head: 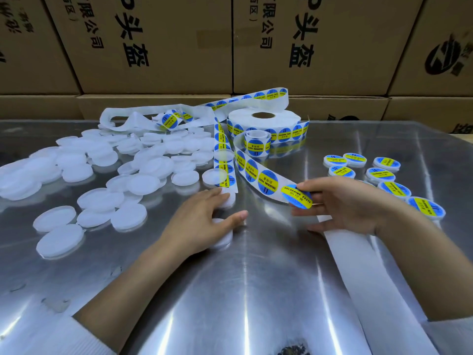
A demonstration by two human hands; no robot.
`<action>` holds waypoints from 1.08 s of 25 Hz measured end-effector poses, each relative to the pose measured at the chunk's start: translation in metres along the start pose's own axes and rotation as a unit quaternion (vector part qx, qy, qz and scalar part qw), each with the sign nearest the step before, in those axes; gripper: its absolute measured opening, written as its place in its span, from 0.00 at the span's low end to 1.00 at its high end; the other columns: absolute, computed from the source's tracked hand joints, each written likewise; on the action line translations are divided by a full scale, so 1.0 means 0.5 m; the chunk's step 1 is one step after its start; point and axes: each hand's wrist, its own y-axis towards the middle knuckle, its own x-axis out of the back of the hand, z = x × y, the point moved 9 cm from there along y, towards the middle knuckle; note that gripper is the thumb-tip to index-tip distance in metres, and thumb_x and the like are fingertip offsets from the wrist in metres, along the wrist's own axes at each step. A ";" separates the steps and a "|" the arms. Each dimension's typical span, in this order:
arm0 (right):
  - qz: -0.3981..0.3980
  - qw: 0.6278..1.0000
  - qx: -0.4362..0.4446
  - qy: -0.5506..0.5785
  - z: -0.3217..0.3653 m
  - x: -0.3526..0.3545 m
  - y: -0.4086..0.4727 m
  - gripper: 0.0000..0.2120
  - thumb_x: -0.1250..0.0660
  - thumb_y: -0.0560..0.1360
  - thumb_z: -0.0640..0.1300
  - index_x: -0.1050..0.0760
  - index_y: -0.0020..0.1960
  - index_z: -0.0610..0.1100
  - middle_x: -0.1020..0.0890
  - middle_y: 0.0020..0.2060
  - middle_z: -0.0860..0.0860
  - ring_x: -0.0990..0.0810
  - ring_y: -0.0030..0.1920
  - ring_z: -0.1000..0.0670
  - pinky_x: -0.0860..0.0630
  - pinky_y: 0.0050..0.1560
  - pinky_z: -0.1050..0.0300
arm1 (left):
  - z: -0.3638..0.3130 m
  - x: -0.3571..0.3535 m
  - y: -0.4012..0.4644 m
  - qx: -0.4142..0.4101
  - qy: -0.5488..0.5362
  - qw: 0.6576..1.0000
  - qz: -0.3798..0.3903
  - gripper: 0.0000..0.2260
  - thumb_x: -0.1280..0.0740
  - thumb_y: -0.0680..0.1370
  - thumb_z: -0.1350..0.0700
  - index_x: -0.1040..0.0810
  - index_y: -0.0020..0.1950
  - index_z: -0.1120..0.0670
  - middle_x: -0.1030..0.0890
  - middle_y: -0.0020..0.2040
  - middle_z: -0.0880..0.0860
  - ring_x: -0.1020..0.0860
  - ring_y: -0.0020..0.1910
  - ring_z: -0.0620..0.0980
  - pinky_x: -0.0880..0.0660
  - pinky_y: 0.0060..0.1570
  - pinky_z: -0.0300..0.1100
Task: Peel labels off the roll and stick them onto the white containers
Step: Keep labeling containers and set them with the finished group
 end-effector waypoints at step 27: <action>-0.025 0.987 0.156 -0.021 0.030 -0.066 0.015 0.08 0.30 0.72 0.48 0.23 0.36 0.49 0.16 0.39 0.52 0.18 0.38 0.56 0.23 0.48 0.60 | -0.135 0.059 -0.041 -0.170 -0.139 0.968 -0.124 0.36 0.23 0.67 0.53 0.34 0.71 0.51 0.22 0.58 0.42 0.23 0.53 0.42 0.29 0.53 0.34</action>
